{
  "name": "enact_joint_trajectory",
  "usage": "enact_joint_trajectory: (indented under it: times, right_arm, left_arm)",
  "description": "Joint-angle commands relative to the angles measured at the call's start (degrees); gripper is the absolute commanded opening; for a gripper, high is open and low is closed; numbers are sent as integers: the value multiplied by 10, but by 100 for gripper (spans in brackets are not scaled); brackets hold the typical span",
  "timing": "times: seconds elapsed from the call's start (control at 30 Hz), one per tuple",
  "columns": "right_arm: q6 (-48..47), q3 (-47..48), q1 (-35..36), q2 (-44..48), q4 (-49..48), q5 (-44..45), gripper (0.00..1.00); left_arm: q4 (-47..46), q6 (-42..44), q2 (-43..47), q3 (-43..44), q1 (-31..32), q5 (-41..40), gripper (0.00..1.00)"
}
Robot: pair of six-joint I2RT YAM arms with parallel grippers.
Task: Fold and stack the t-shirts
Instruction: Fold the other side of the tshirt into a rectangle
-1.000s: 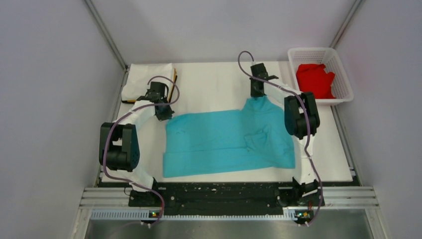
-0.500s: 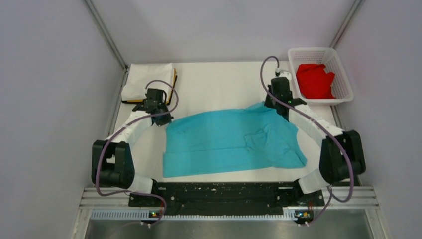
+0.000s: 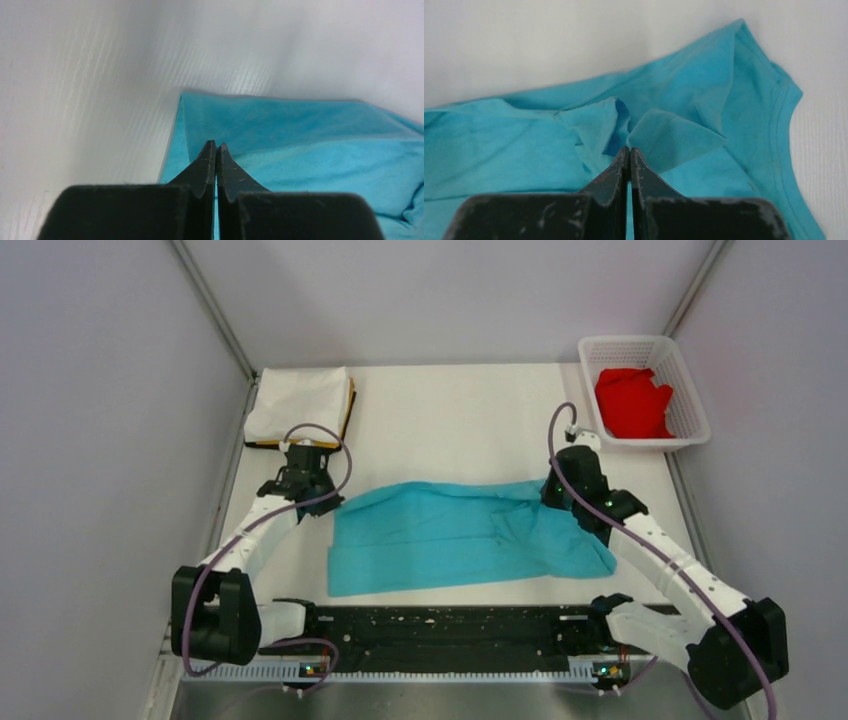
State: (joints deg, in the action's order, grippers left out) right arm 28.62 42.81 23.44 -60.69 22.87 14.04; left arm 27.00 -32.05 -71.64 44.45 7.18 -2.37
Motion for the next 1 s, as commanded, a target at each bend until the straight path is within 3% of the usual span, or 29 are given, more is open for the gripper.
enact_joint_trajectory:
  times: [0.0, 0.2, 0.37, 0.43, 0.47, 0.53, 0.63, 0.67, 0.73, 0.77, 0.97]
  right_arm:
    - [31, -10, 38, 65, 98, 24, 0]
    - [50, -26, 48, 122, 197, 34, 0]
    - [70, -55, 54, 130, 218, -17, 0]
    - [73, -61, 67, 124, 217, -40, 6]
    - [74, -61, 70, 117, 220, -55, 15]
    - [81, -55, 74, 100, 246, -87, 47]
    - [83, -44, 79, 109, 279, -98, 66]
    - [79, -38, 79, 119, 285, -99, 71]
    - [73, -18, 79, 138, 287, -103, 93]
    - [71, -12, 79, 143, 277, -102, 98]
    - [54, -51, 79, 103, 90, -144, 99]
  left_arm:
    - [-10, -23, 43, -30, 1, -6, 0]
    - [1, -55, 78, -66, 1, -53, 0]
    - [15, -92, 49, -63, 1, -92, 0]
    - [32, -107, 32, -49, 1, -111, 3]
    - [40, -109, 27, -44, 1, -123, 12]
    - [62, -116, 24, -28, 1, -147, 43]
    - [105, -126, 37, -3, 1, -169, 77]
    - [119, -130, 45, 5, 1, -179, 93]
    - [143, -136, 62, 21, 2, -198, 99]
    - [151, -133, 68, 29, 1, -197, 99]
    - [104, -104, 73, 30, 2, -68, 99]
